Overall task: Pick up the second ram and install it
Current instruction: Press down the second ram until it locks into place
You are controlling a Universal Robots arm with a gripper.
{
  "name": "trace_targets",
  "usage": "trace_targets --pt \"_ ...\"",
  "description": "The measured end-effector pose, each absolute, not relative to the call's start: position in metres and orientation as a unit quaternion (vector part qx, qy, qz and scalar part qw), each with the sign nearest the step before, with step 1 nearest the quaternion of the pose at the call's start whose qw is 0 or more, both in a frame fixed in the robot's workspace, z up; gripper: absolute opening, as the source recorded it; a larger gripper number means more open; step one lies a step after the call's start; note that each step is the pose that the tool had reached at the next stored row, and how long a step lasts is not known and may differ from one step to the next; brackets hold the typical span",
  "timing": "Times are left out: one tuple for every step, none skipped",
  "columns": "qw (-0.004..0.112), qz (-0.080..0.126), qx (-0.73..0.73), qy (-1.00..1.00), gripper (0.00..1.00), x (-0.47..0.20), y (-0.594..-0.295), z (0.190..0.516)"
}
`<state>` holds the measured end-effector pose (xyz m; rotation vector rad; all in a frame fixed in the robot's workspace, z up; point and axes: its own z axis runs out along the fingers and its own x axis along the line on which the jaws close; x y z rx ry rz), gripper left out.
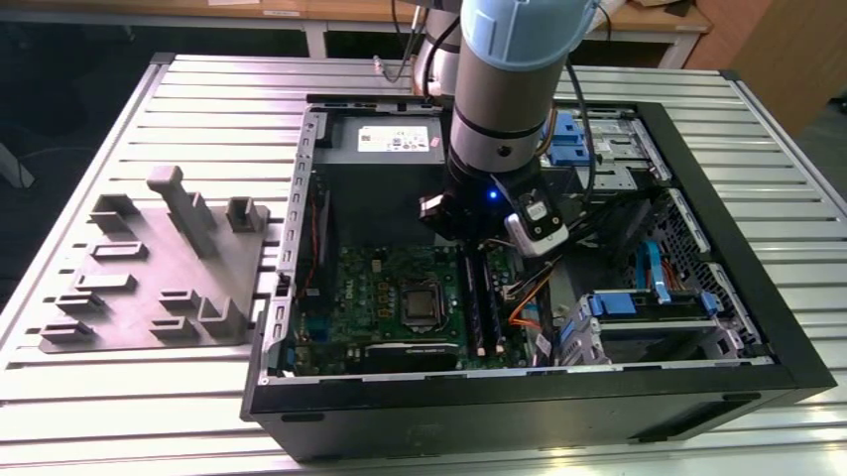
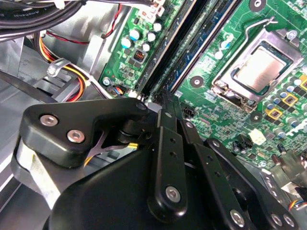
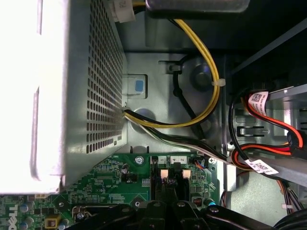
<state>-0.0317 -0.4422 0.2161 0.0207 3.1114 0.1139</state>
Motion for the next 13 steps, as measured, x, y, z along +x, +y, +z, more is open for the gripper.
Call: trace_targets --pt "0.014 0.037 0.007 0.999 0.10 -0.032 -0.442 0.216" --pt "0.014 0.036 0.007 0.999 0.10 -0.032 -0.442 0.216" --pt "0.014 0.036 0.007 0.999 0.10 -0.032 -0.442 0.216" --pt "0.014 0.036 0.007 0.999 0.10 -0.032 -0.442 0.216" --pt "0.014 0.037 0.007 0.999 0.10 -0.032 -0.442 0.216" --pt "0.014 0.037 0.007 0.999 0.10 -0.032 -0.442 0.217" --pt "0.014 0.038 0.007 0.999 0.10 -0.032 -0.442 0.219" --pt "0.014 0.037 0.007 0.999 0.10 -0.032 -0.442 0.221" --pt "0.014 0.037 0.007 0.999 0.10 -0.032 -0.442 0.224" --pt "0.014 0.037 0.007 0.999 0.10 -0.032 -0.442 0.227" --pt "0.014 0.037 0.007 0.999 0.10 -0.032 -0.442 0.230" --pt "0.014 0.037 0.007 0.999 0.10 -0.032 -0.442 0.233" --pt "0.014 0.037 0.007 0.999 0.10 -0.032 -0.442 0.236"
